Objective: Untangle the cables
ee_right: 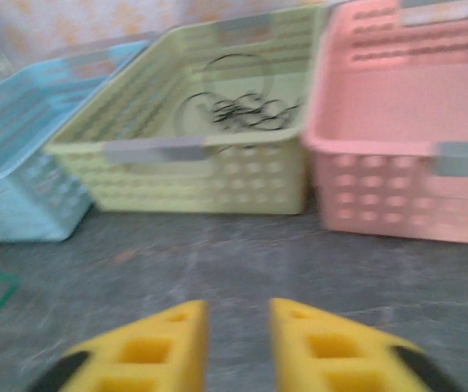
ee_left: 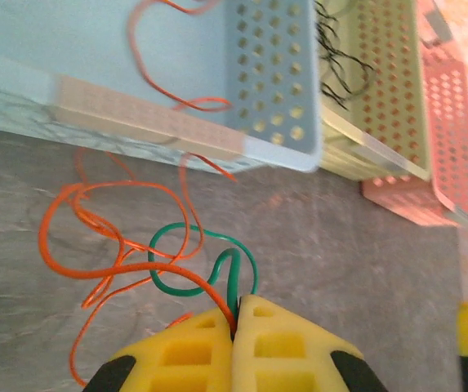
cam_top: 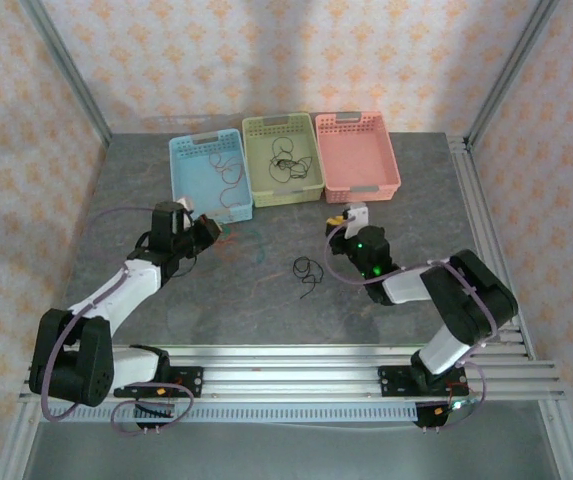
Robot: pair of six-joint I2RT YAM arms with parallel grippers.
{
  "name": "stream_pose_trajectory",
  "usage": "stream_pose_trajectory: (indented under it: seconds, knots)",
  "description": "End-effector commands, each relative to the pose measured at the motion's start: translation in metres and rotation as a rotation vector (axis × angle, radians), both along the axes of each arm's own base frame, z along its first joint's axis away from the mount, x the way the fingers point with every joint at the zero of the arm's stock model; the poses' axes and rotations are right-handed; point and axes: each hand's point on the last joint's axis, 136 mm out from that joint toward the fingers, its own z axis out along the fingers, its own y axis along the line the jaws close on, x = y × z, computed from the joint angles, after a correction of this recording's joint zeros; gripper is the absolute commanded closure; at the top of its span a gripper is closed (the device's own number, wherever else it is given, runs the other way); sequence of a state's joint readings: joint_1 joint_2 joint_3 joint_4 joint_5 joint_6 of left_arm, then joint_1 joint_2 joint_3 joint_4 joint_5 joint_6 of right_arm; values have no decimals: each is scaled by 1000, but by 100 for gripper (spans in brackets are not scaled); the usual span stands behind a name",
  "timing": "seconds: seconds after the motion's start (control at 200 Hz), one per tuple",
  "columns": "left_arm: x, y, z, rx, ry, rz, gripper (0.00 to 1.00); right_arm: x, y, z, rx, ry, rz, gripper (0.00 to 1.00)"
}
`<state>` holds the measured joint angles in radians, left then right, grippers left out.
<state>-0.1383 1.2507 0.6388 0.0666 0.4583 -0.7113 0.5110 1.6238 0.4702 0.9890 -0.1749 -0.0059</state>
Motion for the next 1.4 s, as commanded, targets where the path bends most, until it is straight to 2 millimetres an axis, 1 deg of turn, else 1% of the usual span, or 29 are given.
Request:
stream_pose_trajectory:
  seconds: [0.0,0.045,0.105,0.18,0.225,0.355,0.55,0.686,0.806,0.946,1.066,1.111,1.176,1.236,1.241,1.246,1.291,1.351,1.391]
  knots:
    - [2,-29,30,-71,-116,-114,100,-18,52,23,80,-56,253,62]
    - [1,-33,35,-70,-135,-133,100,-26,66,21,65,-56,313,57]
    - [-2,-39,42,-74,-159,-160,100,-35,81,18,42,-48,379,53]
    - [-5,-47,49,-81,-187,-190,100,-43,95,12,12,-34,436,49]
    - [-6,-50,53,-85,-206,-205,100,-45,99,9,-1,-30,451,47]
    - [-11,-59,63,-95,-244,-242,100,-44,101,5,-21,-17,451,44]
    - [-21,-71,80,-110,-303,-294,100,-41,103,-4,-46,18,443,42]
    - [-24,-77,85,-116,-317,-317,100,-37,100,-9,-66,37,421,42]
    - [-27,-83,88,-126,-323,-344,100,-37,101,-9,-62,37,425,43]
    - [-30,-93,90,-136,-329,-385,100,-37,103,-9,-60,36,431,49]
    - [-33,-102,93,-143,-334,-423,100,-34,100,-8,-65,25,411,51]
    - [-34,-104,92,-141,-331,-430,100,-33,99,-8,-69,20,402,54]
    - [-34,-105,93,-138,-333,-434,100,-32,98,-6,-77,11,394,66]
    - [-33,-103,90,-129,-324,-428,100,-30,93,-4,-91,-7,367,86]
    - [-33,-103,90,-129,-323,-428,100,-28,91,-3,-95,-10,354,86]
    - [-33,-103,90,-127,-323,-427,100,-28,91,-3,-96,-12,354,89]
    - [-32,-101,87,-114,-314,-414,100,-22,80,0,-115,-36,286,100]
    - [-28,-94,79,-71,-281,-378,100,-14,62,6,-147,-80,178,100]
    - [-24,-88,72,-31,-251,-343,98,-9,48,11,-160,-107,107,100]
